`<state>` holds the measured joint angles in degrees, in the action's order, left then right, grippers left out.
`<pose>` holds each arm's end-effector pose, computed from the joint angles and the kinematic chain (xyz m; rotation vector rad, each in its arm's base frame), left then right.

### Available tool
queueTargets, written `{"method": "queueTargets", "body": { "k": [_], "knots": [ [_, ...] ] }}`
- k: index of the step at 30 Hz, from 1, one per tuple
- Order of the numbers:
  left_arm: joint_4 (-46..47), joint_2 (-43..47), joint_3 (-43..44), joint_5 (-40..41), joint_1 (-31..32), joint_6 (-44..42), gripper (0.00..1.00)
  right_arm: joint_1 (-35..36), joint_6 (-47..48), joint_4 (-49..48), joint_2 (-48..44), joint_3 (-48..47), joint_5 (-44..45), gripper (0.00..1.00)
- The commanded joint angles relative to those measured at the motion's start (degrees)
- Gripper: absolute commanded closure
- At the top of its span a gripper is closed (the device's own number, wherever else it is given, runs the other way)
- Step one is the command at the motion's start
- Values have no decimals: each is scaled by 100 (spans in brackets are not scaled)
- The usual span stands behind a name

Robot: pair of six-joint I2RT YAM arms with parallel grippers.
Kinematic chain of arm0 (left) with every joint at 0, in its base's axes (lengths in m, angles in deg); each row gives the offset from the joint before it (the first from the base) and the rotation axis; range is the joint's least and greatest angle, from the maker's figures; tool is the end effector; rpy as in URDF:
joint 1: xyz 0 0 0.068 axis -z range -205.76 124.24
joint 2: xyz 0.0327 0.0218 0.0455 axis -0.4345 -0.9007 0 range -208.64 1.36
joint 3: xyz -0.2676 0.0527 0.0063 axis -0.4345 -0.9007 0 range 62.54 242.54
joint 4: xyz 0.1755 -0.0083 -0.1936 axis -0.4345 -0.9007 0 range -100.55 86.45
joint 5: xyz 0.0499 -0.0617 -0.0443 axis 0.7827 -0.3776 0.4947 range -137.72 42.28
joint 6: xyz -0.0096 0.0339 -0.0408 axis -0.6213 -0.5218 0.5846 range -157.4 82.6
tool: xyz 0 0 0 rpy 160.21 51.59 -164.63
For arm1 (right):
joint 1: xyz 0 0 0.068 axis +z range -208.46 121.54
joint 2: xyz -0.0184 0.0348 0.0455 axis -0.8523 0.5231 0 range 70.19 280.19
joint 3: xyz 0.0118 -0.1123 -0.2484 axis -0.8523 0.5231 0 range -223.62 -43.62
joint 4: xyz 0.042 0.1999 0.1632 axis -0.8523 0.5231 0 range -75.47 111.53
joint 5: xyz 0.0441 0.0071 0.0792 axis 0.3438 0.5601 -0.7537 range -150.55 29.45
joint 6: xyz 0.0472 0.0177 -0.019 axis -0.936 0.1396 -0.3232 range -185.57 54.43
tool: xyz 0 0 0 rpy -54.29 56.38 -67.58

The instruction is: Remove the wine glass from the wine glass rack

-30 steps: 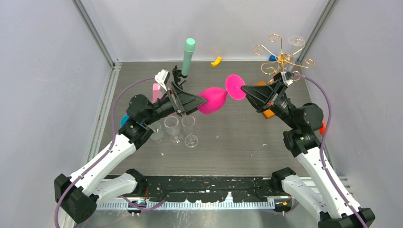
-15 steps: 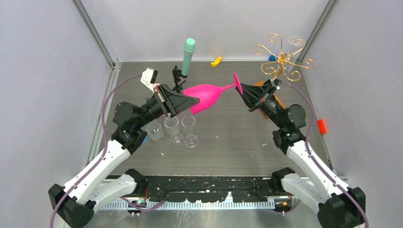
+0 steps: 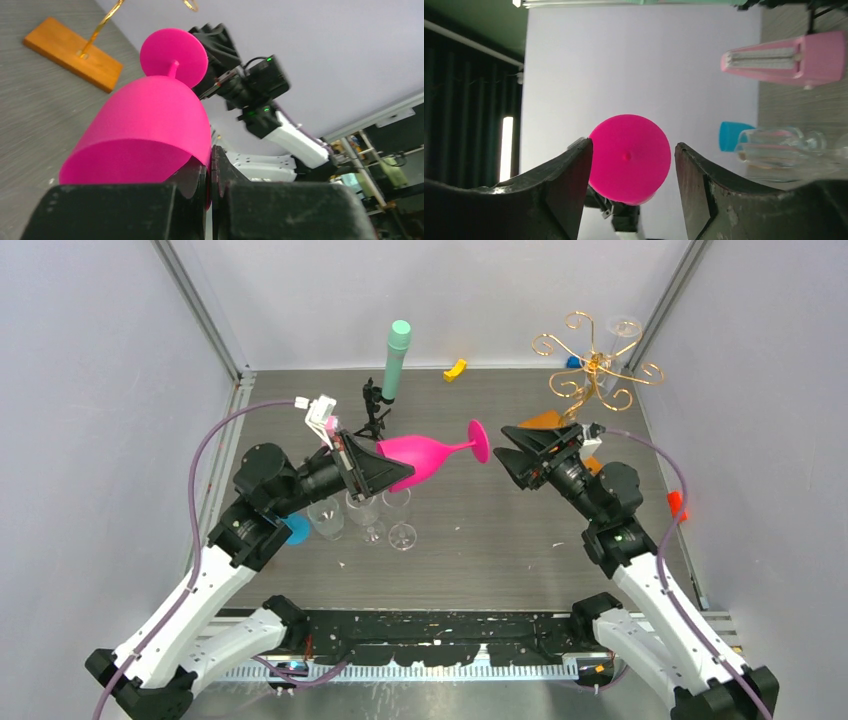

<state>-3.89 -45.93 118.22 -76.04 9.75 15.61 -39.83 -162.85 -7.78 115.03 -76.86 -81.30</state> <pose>0.1358 -0.1176 0.4173 0.2156 1.6514 -1.5739 0.1763 0.0727 0.3292 0.7693 1.5189 1.8618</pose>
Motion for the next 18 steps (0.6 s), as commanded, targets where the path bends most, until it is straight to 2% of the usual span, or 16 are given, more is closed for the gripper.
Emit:
{"method": "queueTargets", "body": {
  "k": [1,3,7,13,18],
  "knots": [
    [-1429,-201,572,142,5,-1019,100,-9,1796,2829,-457,-912,1050,34],
    [-1854,-426,780,140,10,-1208,100,-9,2521,3733,-523,-1225,1520,34],
    [-2697,-949,1288,546,272,-1653,100,-9,3155,4822,-496,-1606,2021,38],
    [-4103,-1989,2368,2203,1490,-2491,100,-9,3464,5362,-530,-1666,2531,41],
    [-5376,-3365,3555,3545,2350,-2922,100,-9,3584,5564,-546,-1643,2686,42]
  ]
}}
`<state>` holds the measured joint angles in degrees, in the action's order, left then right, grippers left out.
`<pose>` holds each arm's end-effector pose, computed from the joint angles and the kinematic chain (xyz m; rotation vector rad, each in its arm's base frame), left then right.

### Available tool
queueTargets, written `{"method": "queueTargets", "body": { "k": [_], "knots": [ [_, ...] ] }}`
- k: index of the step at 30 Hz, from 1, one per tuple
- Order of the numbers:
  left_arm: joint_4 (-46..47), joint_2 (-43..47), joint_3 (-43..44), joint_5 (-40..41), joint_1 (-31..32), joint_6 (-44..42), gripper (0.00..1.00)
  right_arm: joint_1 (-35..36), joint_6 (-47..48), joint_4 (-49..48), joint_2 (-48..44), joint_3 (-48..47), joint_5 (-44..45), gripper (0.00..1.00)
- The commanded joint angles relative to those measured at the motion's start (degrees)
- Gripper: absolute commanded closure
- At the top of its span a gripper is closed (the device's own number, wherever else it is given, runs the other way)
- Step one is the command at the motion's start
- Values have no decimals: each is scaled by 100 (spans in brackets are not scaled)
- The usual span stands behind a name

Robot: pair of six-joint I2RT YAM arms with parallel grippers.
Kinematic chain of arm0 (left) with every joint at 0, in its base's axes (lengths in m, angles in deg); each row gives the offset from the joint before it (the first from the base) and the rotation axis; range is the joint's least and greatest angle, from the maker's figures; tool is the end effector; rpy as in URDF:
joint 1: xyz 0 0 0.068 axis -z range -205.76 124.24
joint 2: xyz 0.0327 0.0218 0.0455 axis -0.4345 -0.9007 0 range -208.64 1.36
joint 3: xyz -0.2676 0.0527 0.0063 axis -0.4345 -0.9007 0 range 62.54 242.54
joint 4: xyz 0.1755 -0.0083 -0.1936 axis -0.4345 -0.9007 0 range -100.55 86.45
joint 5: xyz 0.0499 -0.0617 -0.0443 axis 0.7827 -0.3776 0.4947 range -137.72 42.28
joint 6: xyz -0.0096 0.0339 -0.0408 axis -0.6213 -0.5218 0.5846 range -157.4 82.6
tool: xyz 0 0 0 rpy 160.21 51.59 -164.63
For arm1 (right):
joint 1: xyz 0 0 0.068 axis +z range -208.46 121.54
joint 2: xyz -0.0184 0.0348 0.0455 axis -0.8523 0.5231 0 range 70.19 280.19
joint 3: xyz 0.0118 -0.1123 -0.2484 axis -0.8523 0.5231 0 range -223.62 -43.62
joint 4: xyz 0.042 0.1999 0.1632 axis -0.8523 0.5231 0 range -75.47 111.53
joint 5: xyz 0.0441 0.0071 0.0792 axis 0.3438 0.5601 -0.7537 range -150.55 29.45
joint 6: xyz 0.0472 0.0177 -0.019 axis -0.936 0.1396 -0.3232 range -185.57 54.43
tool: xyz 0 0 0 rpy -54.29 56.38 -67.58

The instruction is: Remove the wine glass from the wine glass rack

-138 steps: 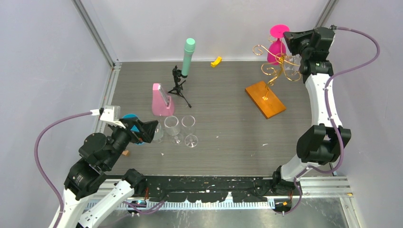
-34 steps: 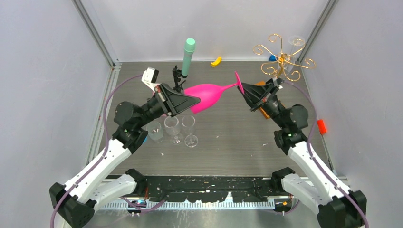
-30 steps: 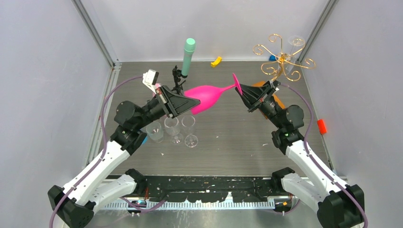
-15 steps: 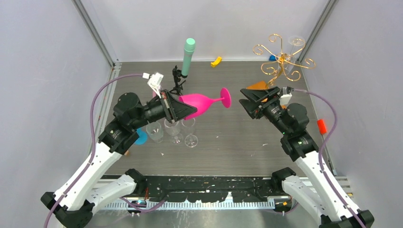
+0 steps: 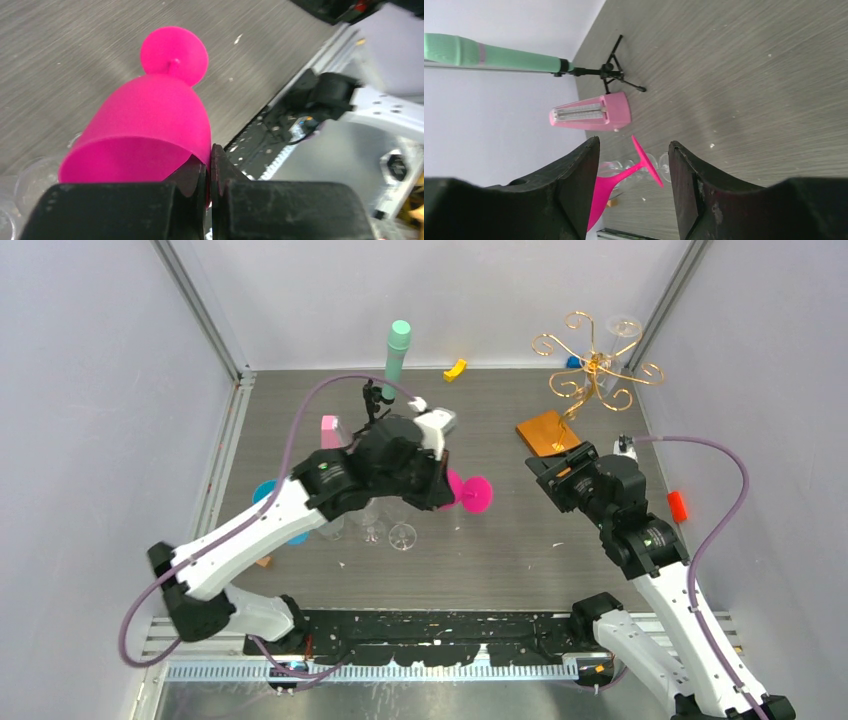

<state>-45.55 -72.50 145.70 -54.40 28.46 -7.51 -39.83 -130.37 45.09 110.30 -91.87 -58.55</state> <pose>0.1549 -0.2220 0.4068 0.5564 2.2342 -0.9417 0.1458 0.0478 0.3360 0.8372 1.9027 0.8983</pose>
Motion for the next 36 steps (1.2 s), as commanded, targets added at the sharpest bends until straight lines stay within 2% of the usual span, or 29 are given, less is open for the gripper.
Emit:
{"method": "queueTargets", "body": {
  "k": [1,4,10,18,28,31,36],
  "knots": [
    [-1449,-999,1020,1669,614,-649,100,-9,354,297,-74,-145,447,42],
    [-2025,-1756,1574,2097,878,-727,100,-9,450,398,-72,-141,522,42],
    [-2668,-2687,2098,1969,960,-1058,100,-9,549,554,-76,-158,591,42],
    [-2886,-3208,2146,1406,963,-1319,100,-9,562,633,-187,-77,639,42],
    [-2748,-3417,2082,1343,968,-1354,100,-9,534,677,-177,-106,595,42],
    [-2743,-3425,2041,1301,961,-1363,94,-9,512,687,-196,-101,584,42],
    [-2678,-3336,2041,1359,962,-1370,79,-9,479,687,-202,-121,590,42]
  ]
}}
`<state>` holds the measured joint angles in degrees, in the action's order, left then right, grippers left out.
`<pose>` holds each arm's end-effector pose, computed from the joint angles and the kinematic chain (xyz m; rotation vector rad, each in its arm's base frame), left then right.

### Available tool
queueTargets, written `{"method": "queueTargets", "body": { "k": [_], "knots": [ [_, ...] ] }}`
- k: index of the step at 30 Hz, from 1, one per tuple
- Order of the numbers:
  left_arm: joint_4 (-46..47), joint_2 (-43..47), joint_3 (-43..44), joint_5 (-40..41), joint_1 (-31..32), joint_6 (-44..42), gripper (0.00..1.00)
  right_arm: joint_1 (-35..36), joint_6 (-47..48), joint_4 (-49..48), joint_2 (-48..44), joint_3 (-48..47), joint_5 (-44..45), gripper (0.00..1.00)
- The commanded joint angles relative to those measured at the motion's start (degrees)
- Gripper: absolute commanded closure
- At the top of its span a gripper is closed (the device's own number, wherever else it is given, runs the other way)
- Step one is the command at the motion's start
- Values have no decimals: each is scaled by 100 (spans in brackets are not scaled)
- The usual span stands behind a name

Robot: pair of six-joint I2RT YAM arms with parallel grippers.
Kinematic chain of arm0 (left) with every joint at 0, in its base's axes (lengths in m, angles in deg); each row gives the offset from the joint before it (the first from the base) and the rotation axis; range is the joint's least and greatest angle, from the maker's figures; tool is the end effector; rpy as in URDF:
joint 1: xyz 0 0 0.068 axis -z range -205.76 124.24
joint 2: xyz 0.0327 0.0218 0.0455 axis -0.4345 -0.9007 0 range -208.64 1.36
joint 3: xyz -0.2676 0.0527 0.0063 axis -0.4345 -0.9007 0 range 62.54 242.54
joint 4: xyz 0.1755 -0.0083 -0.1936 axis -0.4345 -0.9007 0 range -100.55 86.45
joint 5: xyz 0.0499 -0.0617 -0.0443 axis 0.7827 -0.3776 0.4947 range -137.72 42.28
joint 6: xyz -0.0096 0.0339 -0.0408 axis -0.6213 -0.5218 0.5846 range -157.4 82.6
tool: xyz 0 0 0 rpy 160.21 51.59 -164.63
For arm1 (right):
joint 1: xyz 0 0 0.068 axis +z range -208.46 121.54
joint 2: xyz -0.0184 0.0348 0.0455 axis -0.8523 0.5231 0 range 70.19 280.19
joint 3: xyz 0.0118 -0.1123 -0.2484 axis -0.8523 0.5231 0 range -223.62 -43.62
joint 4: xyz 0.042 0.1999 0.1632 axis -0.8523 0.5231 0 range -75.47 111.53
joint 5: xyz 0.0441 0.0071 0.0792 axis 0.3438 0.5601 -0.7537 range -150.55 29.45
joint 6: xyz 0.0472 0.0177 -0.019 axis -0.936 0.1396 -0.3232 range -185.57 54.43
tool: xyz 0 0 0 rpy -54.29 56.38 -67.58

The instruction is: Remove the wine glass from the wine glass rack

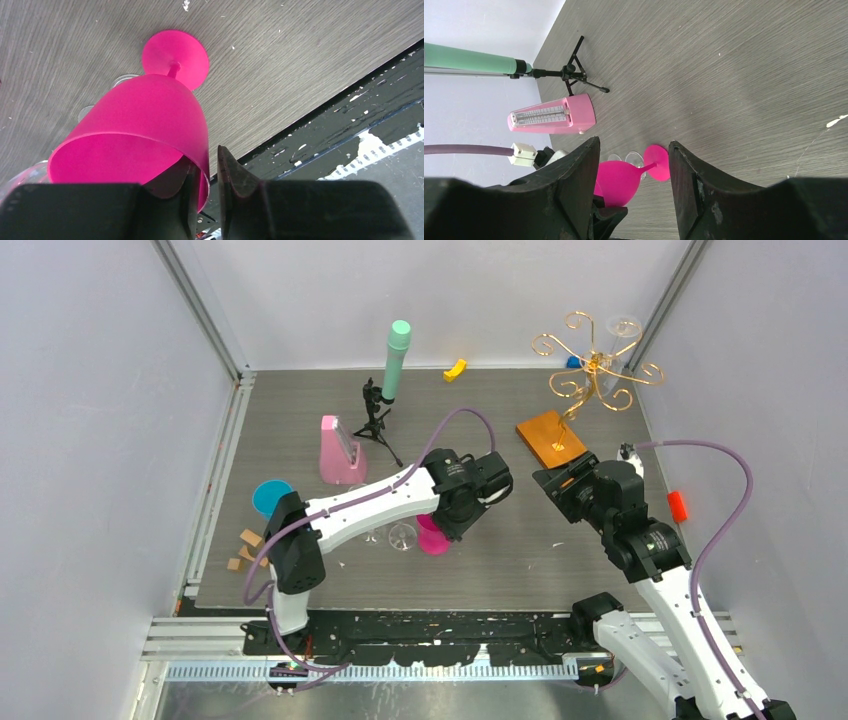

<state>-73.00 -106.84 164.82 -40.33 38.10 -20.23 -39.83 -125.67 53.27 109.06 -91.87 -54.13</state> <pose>0.1715 -0.3390 0.2930 1.1123 2.6377 -0.0980 0.1356 0.0415 0.3248 0.8309 1.9953 0.7074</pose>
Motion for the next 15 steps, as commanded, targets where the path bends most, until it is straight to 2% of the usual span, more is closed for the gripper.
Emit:
{"method": "queueTargets", "body": {
  "k": [1,8,13,15],
  "knots": [
    [97,131,137,-39,0,-106,76,-9,7,-130,-75,-126,145,42],
    [202,362,260,208,-2,-143,62,-9,7,-130,-52,-170,129,42],
    [335,748,292,456,-3,-187,48,-9,38,-123,-33,-265,115,42],
    [405,972,255,553,0,-215,40,-9,85,-117,-24,-334,100,42]
  ]
}}
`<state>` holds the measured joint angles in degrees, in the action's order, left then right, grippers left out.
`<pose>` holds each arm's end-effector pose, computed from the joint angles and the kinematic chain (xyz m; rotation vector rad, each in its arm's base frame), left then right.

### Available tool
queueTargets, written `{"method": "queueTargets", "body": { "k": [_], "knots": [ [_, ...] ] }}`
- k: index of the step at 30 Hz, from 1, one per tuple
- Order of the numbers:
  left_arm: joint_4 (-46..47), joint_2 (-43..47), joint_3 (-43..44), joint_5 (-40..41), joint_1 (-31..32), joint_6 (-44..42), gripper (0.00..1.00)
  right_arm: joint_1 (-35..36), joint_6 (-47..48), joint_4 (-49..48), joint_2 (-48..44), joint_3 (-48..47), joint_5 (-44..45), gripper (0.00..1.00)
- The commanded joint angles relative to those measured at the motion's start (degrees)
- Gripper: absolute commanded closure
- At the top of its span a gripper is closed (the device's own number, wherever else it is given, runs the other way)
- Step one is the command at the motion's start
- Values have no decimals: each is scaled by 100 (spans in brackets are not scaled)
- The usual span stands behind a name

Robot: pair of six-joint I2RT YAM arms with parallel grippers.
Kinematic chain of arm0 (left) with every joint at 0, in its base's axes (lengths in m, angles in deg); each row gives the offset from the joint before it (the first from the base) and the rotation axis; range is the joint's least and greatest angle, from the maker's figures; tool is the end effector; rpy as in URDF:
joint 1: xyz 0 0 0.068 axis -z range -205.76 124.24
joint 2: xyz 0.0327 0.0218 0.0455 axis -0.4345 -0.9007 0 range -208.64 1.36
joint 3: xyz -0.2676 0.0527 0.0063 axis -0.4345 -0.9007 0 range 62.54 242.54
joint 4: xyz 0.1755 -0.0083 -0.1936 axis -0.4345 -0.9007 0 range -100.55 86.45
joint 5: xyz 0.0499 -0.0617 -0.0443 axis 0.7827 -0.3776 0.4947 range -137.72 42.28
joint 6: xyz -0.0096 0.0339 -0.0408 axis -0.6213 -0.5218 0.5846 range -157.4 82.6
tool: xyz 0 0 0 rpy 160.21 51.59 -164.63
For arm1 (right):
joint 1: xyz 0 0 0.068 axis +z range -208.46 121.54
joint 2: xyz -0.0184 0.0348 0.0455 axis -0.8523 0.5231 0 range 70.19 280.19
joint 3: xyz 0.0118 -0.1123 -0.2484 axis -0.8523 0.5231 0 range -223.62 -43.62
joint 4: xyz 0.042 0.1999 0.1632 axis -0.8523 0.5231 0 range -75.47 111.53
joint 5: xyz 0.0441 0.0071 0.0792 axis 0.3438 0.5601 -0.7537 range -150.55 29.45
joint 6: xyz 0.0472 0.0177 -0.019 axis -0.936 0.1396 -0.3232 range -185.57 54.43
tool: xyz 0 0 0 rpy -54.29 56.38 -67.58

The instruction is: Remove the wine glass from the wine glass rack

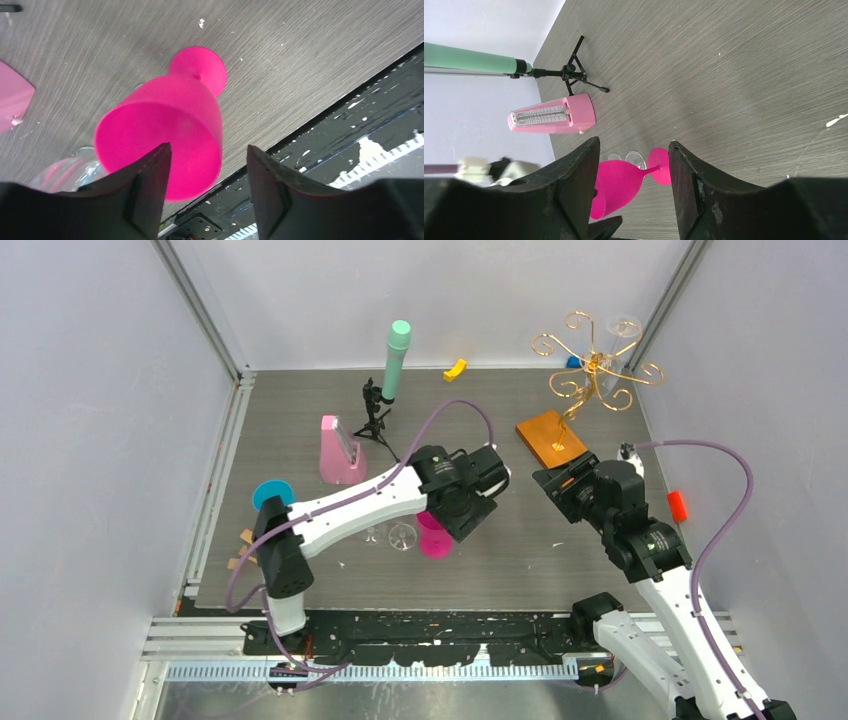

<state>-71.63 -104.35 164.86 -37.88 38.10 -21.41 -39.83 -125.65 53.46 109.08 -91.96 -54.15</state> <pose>0.1703 -0.3332 0.3096 1.0929 2.5592 -0.1074 0.1355 0.0415 0.3249 0.8310 1.9974 0.7063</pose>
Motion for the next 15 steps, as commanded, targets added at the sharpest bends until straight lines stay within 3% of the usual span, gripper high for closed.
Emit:
{"method": "queueTargets", "body": {
  "k": [1,3,4,11,15],
  "knots": [
    [341,849,208,353,4,-104,31,-9,130,-127,-20,-356,92,41],
    [583,1168,17,432,-2,-88,4,-7,272,-157,-10,-469,-11,42],
    [732,1333,-97,431,1,-87,1,-8,327,-171,18,-559,-146,42],
    [1852,2644,-1030,660,-7,-85,0,-4,886,-537,368,-1286,-1372,40],
    [2616,3450,-1781,1089,-8,-87,0,-9,1148,-764,660,-1830,-1467,33]
  ]
}}
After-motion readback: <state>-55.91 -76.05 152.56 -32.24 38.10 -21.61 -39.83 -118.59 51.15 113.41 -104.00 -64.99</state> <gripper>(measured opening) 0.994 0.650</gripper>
